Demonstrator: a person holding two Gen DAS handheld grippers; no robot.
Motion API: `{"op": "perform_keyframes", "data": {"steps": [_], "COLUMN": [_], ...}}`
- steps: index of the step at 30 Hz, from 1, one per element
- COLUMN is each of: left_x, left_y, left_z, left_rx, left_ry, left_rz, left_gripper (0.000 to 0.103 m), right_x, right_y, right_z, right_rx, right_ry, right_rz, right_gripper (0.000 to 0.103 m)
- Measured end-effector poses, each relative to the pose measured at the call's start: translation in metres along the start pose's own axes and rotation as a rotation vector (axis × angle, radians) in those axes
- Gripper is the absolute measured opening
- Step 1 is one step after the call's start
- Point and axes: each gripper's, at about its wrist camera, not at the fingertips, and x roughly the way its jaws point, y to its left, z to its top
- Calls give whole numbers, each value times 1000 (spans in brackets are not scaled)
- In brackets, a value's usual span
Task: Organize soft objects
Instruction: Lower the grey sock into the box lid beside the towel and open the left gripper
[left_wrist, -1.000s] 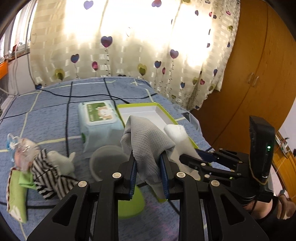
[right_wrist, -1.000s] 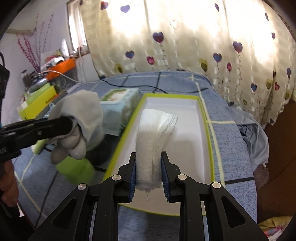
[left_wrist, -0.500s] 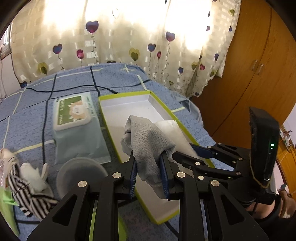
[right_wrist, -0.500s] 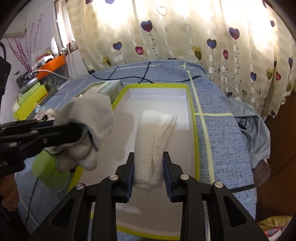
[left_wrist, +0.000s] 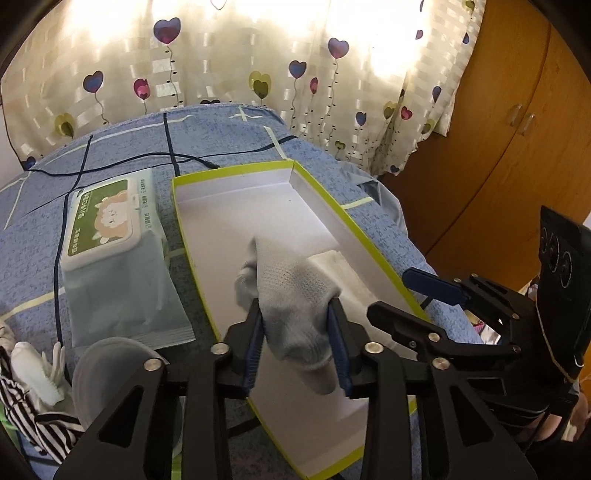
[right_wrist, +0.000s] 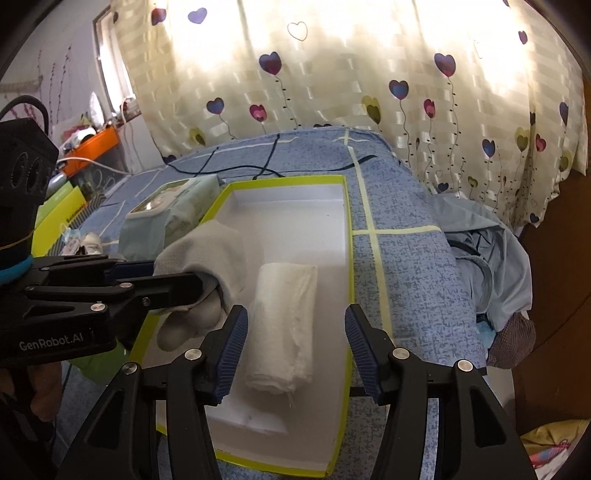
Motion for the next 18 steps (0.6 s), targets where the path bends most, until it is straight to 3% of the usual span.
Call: {"op": "perform_keyframes", "data": {"steps": [3,18], "left_x": [-1,-40], "left_y": [0,1], "left_z": [1,-5], "left_rx": [4,0], "left_ry": [-7,-81], "left_rz": [5,-16], "left_gripper": [44,44], "right_x": [0,-24], "right_y": [0,19], "right_z": [-1,1], "right_rx": [3,-13], "right_ry": [1,-48], "right_rz": [1,18], "right_gripper": [55,58]}}
